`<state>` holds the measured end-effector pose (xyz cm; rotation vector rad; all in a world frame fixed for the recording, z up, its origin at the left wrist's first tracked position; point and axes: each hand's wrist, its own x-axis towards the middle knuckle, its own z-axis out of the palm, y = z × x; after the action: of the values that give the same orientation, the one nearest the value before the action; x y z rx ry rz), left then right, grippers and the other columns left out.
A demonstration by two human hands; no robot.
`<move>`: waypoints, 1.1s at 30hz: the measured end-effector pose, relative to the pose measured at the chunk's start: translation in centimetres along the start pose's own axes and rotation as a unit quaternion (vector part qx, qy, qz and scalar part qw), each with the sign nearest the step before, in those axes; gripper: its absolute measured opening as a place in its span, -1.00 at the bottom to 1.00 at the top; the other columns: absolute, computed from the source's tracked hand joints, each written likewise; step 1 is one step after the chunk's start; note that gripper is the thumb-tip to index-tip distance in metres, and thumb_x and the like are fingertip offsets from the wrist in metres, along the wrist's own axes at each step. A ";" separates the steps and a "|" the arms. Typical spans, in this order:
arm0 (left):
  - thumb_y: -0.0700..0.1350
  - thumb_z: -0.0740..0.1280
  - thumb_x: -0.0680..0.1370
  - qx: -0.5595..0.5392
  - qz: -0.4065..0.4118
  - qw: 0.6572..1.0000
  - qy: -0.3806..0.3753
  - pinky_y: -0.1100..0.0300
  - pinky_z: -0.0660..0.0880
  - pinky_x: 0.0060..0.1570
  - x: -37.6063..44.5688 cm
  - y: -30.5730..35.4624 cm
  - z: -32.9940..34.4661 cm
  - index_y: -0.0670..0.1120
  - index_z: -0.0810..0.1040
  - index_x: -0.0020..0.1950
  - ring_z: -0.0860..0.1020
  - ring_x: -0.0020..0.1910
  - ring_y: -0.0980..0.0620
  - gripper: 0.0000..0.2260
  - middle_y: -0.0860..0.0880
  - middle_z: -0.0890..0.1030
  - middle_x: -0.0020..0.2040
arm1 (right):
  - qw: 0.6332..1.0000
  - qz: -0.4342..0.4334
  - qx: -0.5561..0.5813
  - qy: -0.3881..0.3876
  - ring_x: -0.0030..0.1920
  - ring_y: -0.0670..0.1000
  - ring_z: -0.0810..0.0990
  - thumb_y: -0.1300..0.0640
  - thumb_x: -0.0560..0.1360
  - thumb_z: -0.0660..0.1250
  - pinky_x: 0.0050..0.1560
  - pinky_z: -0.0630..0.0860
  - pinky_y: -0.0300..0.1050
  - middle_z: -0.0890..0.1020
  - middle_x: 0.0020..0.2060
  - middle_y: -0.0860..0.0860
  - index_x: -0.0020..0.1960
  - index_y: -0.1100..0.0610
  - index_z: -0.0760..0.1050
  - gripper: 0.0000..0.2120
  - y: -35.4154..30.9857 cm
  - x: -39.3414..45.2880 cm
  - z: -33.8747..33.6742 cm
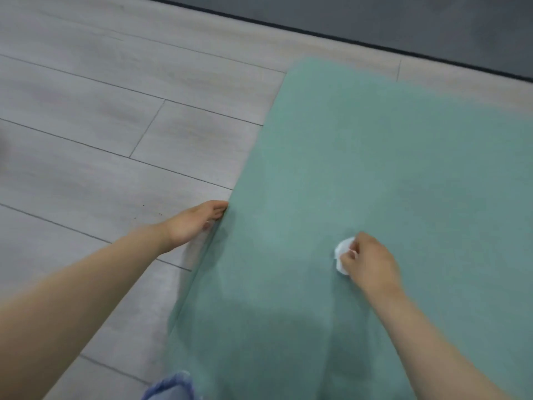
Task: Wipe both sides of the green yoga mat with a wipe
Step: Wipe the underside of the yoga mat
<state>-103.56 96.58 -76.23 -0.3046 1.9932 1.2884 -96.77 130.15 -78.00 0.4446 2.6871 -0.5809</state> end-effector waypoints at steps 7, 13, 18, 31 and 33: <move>-0.10 -0.02 0.71 -0.055 -0.019 0.998 0.013 0.07 0.27 0.46 1.1 -0.2 -0.7 -0.05 0.38 0.40 0.43 0.40 0.01 -0.68 -0.07 0.46 0.43 | 0.979 0.160 0.092 0.088 -0.10 0.10 0.61 0.32 0.41 0.34 -0.14 0.44 -0.19 0.67 -0.08 0.15 -0.18 0.14 0.42 -0.86 3.5 -5.5 -0.2; -0.12 0.02 0.70 -0.078 -0.030 0.996 0.036 0.14 0.33 0.39 0.5 -0.1 -0.2 -0.05 0.42 0.36 0.44 0.38 0.02 -0.70 -0.07 0.49 0.39 | 0.951 -0.218 0.071 -0.210 0.01 0.15 0.63 0.36 0.45 0.29 0.05 0.50 -0.12 0.64 0.03 0.18 0.05 0.26 0.50 -0.82 -18.6 -3.7 8.1; -0.11 -0.02 0.71 -0.037 -0.020 0.999 0.032 0.20 0.30 0.37 -0.7 -0.5 0.6 0.04 0.43 0.26 0.43 0.31 0.13 -0.73 0.07 0.51 0.23 | 0.956 -0.242 0.016 -0.168 0.04 0.16 0.61 0.24 0.37 0.36 0.02 0.51 -0.10 0.64 -0.01 0.15 -0.01 0.18 0.56 -0.81 -15.1 -2.9 7.1; -0.17 -0.01 0.68 -0.027 -0.032 0.996 0.083 0.29 0.47 -0.05 0.9 0.0 -0.3 -0.18 0.42 0.38 0.57 0.06 0.04 -0.65 -0.11 0.58 0.20 | 0.977 0.116 -0.149 -0.096 0.13 0.10 0.61 0.15 0.42 0.35 0.08 0.51 -0.12 0.63 0.06 0.15 0.09 0.20 0.57 -0.74 1.4 -4.2 2.7; -0.17 -0.01 0.68 -0.029 -0.037 0.995 0.091 0.26 0.48 -0.05 0.9 0.2 -0.2 -0.19 0.43 0.36 0.57 0.04 0.02 -0.66 -0.12 0.58 0.17 | 0.991 0.072 -0.064 -0.089 0.02 0.11 0.65 0.20 0.35 0.34 0.01 0.55 -0.12 0.67 -0.09 0.17 -0.07 0.22 0.61 -0.81 -5.4 -2.3 5.4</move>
<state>-104.37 96.67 -76.63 -0.5340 2.0768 1.3126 -95.25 122.59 -79.84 0.5199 2.4792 -0.3847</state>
